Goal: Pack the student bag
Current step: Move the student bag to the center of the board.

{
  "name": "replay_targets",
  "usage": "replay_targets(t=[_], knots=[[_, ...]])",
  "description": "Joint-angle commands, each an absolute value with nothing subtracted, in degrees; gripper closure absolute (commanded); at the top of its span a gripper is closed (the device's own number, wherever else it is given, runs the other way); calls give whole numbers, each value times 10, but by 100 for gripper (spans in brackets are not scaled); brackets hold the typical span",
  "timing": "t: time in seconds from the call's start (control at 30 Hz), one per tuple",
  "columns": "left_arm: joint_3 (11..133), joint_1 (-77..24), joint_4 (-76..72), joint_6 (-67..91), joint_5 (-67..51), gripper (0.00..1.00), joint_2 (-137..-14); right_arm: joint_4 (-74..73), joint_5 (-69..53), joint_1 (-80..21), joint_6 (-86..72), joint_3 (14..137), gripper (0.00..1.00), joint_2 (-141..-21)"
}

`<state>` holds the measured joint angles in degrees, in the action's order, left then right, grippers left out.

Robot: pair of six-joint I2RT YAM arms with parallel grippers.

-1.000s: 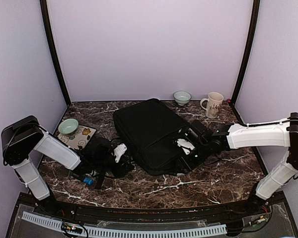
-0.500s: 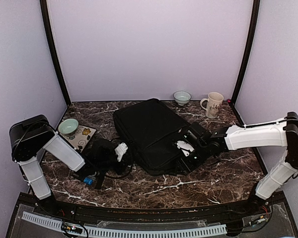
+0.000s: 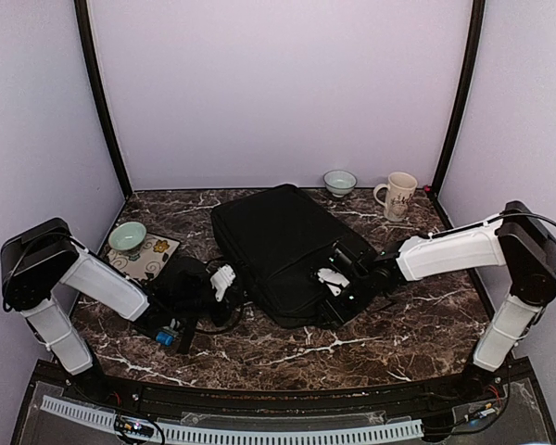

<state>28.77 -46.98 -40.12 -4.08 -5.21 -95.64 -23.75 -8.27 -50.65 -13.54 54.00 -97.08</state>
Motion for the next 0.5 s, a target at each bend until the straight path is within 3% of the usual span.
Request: replay_targets(t=[0.0, 0.47], knots=[[292, -497, -316, -34, -52, 100, -906, -171, -102, -512, -137, 561, 39, -1003], [301, -567, -223, 27, -77, 100, -822, -130, -130, -520, -163, 620, 39, -1064]])
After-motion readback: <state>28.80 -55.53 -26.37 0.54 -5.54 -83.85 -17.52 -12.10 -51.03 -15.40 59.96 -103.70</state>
